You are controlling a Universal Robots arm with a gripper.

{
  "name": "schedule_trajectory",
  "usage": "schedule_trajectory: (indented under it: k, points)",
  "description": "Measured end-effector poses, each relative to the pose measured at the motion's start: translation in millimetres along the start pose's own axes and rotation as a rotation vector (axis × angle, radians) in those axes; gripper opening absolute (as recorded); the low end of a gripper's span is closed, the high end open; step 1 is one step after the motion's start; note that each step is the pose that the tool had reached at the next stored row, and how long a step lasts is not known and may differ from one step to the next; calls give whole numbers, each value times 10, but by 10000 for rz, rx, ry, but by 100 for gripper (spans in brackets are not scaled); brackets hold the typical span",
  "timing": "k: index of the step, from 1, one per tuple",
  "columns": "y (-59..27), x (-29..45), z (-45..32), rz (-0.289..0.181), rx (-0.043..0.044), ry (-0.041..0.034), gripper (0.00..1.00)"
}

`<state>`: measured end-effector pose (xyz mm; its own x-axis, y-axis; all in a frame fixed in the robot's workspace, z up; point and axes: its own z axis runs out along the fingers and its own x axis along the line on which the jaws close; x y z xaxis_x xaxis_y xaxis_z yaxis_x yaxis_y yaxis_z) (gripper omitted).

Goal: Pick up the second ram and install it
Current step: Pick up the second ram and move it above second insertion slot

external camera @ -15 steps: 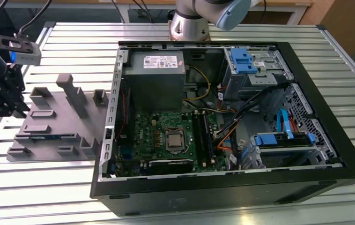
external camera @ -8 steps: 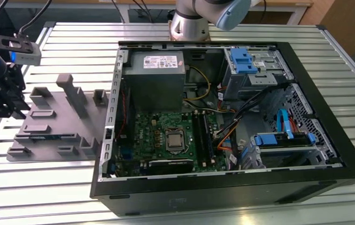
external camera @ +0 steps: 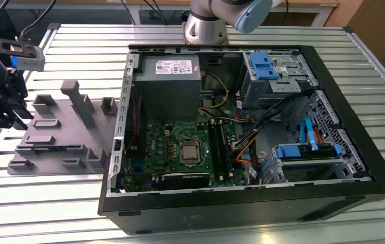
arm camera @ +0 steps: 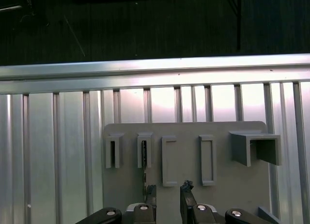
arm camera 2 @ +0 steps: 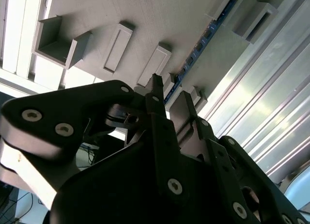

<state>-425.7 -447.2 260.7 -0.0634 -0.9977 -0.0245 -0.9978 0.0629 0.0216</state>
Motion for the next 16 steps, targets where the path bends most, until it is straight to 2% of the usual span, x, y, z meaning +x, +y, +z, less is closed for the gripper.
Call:
schedule_trajectory:
  k: [16]
  points:
    - [-7, 2, 31, 1, -1, 7, 33]
